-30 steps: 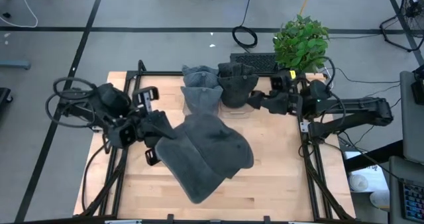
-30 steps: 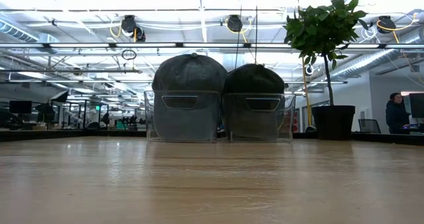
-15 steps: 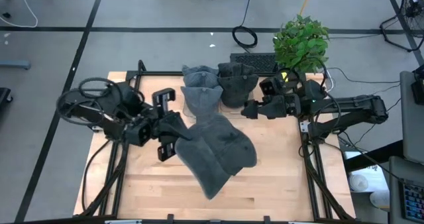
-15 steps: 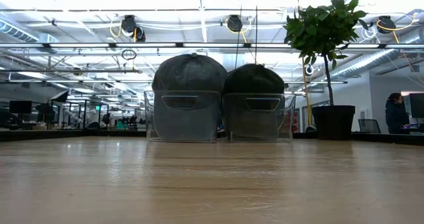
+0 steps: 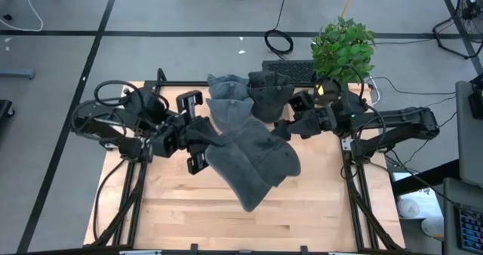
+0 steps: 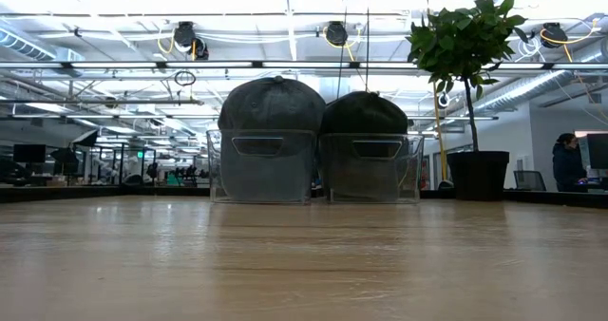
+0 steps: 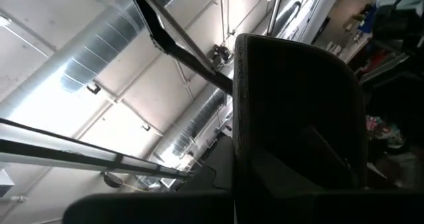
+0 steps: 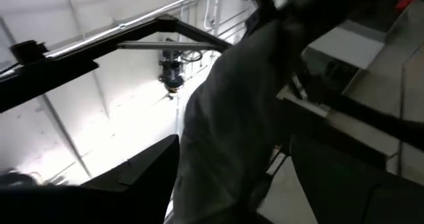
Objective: Pick & Place hat
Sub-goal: Put the black cap into the right transparent bin
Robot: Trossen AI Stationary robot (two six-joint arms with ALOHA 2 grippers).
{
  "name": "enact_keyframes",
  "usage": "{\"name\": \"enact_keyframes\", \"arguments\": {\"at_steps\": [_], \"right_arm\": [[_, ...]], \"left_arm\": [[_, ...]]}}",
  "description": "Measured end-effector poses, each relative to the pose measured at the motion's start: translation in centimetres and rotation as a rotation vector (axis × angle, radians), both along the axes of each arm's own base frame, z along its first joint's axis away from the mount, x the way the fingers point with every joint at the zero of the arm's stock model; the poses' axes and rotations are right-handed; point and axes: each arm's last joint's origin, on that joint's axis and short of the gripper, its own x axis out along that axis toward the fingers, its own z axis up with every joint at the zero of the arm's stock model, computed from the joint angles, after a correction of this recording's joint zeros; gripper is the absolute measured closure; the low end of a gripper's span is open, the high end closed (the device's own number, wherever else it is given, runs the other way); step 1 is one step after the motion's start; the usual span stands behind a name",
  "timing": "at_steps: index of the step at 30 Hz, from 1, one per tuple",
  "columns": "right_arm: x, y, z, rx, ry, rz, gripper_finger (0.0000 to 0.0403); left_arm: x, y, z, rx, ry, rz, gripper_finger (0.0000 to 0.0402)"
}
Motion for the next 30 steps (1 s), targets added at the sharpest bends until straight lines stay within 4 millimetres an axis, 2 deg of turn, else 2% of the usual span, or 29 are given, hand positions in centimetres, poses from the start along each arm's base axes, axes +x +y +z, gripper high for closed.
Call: {"name": "enact_keyframes", "arguments": {"at_steps": [5,12,16,20,28,30], "right_arm": [[0.2,0.9,-0.2,0.025,0.005,0.034,0.0124],[0.2,1.0,0.0,0.032,-0.014,0.032,0.0124],[0.2,1.1,0.0,0.032,-0.01,0.042,0.0143],[0.1,1.1,0.0,0.028,-0.012,0.061,0.0197],[0.1,1.1,0.0,0.018,-0.026,0.055,0.0365],[0.0,1.1,0.2,-0.009,-0.058,0.039,0.0392]], "left_arm": [[0.2,1.0,-0.1,0.003,0.012,0.012,0.0393],[0.9,1.6,-0.7,0.007,0.083,-0.015,0.0392],[1.3,1.8,-1.1,0.005,0.105,-0.002,0.0393],[1.1,2.0,-0.9,0.002,0.098,0.006,0.0393],[1.2,2.3,-1.0,-0.007,0.106,0.022,0.0393],[1.3,2.4,-1.0,-0.016,0.118,0.022,0.0393]]}}
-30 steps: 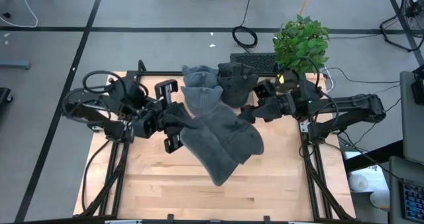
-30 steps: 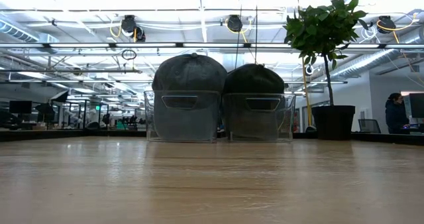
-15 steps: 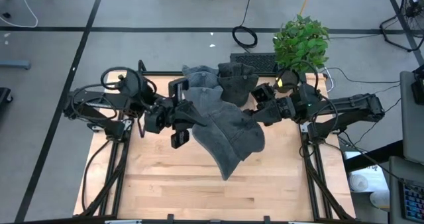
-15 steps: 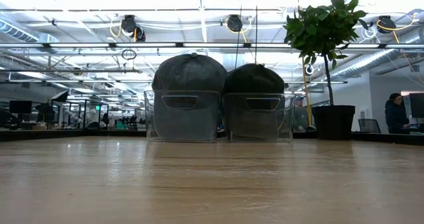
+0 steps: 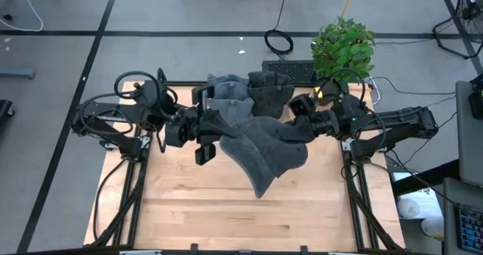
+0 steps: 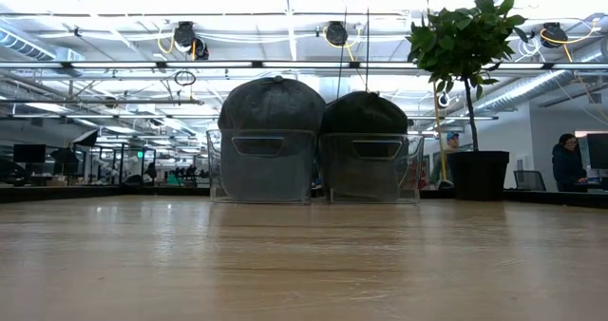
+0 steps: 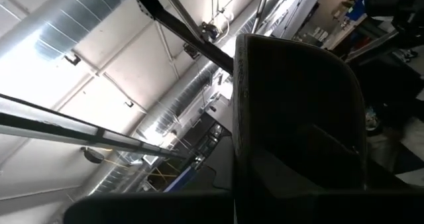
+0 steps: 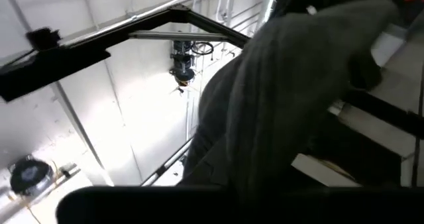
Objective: Pick & Place hat
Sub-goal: Put the black cap into the right transparent bin
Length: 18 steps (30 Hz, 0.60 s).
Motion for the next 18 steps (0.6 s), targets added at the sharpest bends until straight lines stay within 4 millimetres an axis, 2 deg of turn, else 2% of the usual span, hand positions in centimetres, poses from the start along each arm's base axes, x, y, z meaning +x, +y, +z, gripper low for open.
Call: {"name": "enact_keyframes", "arguments": {"at_steps": [3,7,12,18], "right_arm": [[-0.1,-0.1,0.1,-0.019,-0.028,-0.016,0.0398],[-0.4,-0.6,0.4,-0.042,-0.066,-0.022,0.0402],[-1.7,-1.6,1.4,-0.056,-0.13,-0.074,0.0402],[-3.3,-2.9,2.3,-0.057,-0.148,-0.095,0.0402]], "left_arm": [[0.0,0.2,0.0,-0.033,0.017,0.0,0.0389],[0.1,0.4,0.0,-0.116,0.054,0.003,0.036],[0.1,0.4,0.0,-0.197,0.097,-0.024,0.0336],[0.3,0.5,-0.3,-0.362,0.205,-0.058,0.033]]}}
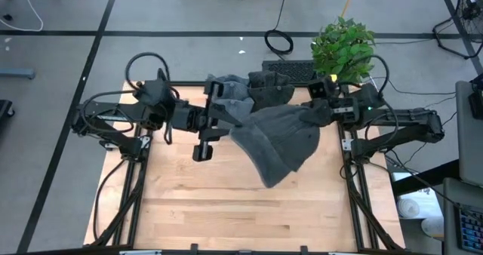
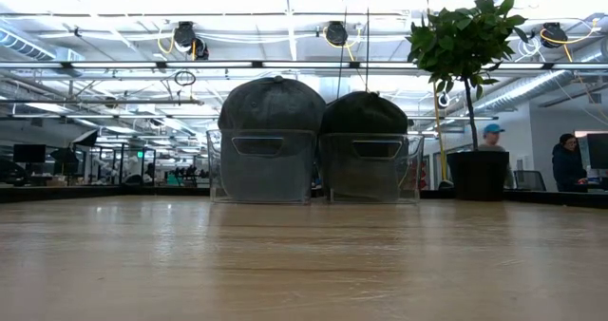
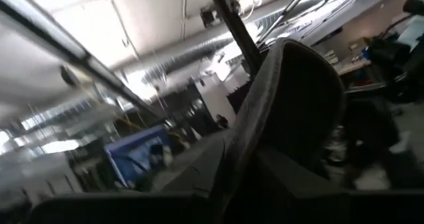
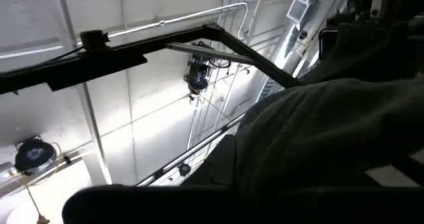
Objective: Pick & Place hat
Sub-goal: Put the black cap into the right transparent bin
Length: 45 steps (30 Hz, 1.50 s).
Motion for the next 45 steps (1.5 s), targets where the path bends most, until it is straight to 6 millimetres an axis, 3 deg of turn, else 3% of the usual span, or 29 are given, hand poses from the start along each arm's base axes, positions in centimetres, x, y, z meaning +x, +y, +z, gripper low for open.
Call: {"name": "enact_keyframes", "arguments": {"at_steps": [4,10,18,23,35,39,45], "right_arm": [[-0.3,-0.5,0.8,-0.042,0.066,0.056,0.0403],[-0.9,-1.2,3.6,-0.189,0.129,0.115,0.0403],[-2.4,-2.2,7.7,-0.333,0.028,0.1,0.0403],[-2.2,-3.5,7.3,-0.333,0.142,0.095,0.0403],[0.7,-7.7,4.2,-0.398,0.322,0.078,0.0403],[1.2,-8.7,3.6,-0.477,0.279,-0.017,0.0403],[1.6,-9.3,3.1,-0.652,0.191,-0.322,0.0403]], "left_arm": [[-0.2,0.0,-0.4,-0.125,0.125,-0.053,0.0328],[-1.3,-0.1,-0.8,-0.303,0.33,-0.105,0.0328],[-2.5,-0.7,-2.7,-0.455,0.667,-0.152,0.0328],[-3.1,-0.9,-3.5,-0.533,0.813,-0.171,0.0328],[-6.1,-1.1,-2.5,-0.668,0.967,-0.364,0.0327],[-7.0,-1.3,-2.3,-0.678,0.991,-0.373,0.0327],[-8.2,-1.4,-1.8,-0.678,0.983,-0.396,0.0327]]}}
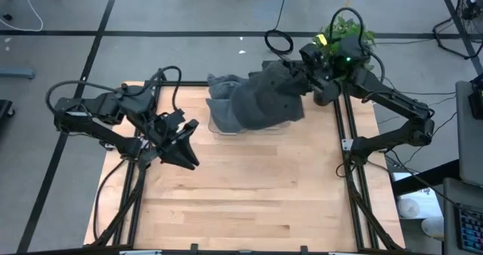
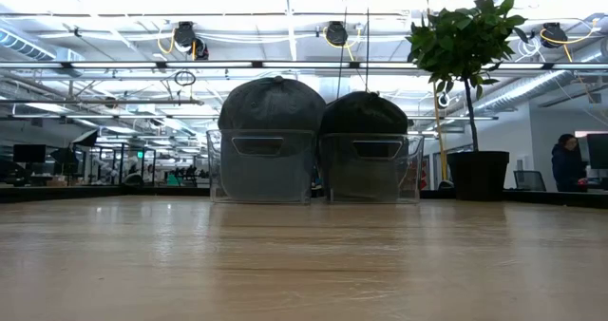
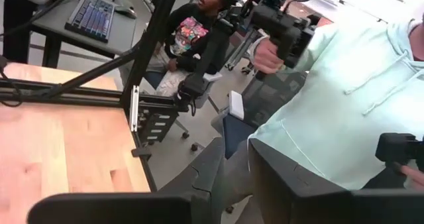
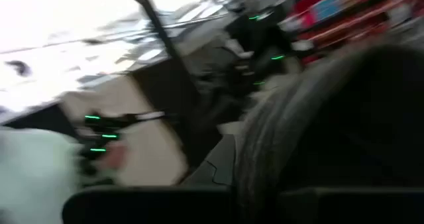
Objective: Pick & Place hat
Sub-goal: Put the black cap into the right transparent bin
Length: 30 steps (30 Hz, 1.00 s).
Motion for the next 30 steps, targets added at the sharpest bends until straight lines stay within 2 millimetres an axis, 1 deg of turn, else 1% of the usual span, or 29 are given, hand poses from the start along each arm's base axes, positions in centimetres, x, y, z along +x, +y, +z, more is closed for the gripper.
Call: {"name": "enact_keyframes", "arguments": {"at_steps": [3,6,9,12,17,23,26,30], "right_arm": [[-0.3,-0.1,-0.5,-0.106,0.007,-0.159,0.0403],[-0.9,-0.1,-0.6,-0.235,0.101,-0.328,0.0403],[-1.7,0.5,-0.1,-0.395,0.212,-0.482,0.0403],[-2.2,1.1,0.9,-0.507,0.262,-0.577,0.0403],[-2.3,1.7,1.7,-0.599,0.342,-0.614,0.0403],[-2.4,2.3,2.2,-0.813,0.483,-0.702,0.0403],[-2.2,2.3,1.5,-0.898,0.583,-0.687,0.0403],[-1.4,2.4,0.3,-0.982,0.674,-0.62,0.0403]], "left_arm": [[-0.7,0.1,0.2,-0.001,0.005,0.0,0.0327],[-1.5,0.3,0.4,-0.007,0.002,0.002,0.0327],[-2.1,0.4,0.6,-0.004,-0.007,0.001,0.0327],[-2.6,0.5,1.0,-0.003,-0.031,0.0,0.0327],[-3.0,0.5,1.1,0.022,-0.063,-0.004,0.0327],[-3.0,0.5,1.1,0.028,-0.069,-0.005,0.0327],[-3.0,0.5,1.1,0.024,-0.067,-0.003,0.0327],[-3.0,0.5,1.2,0.021,-0.065,0.002,0.0327]]}}
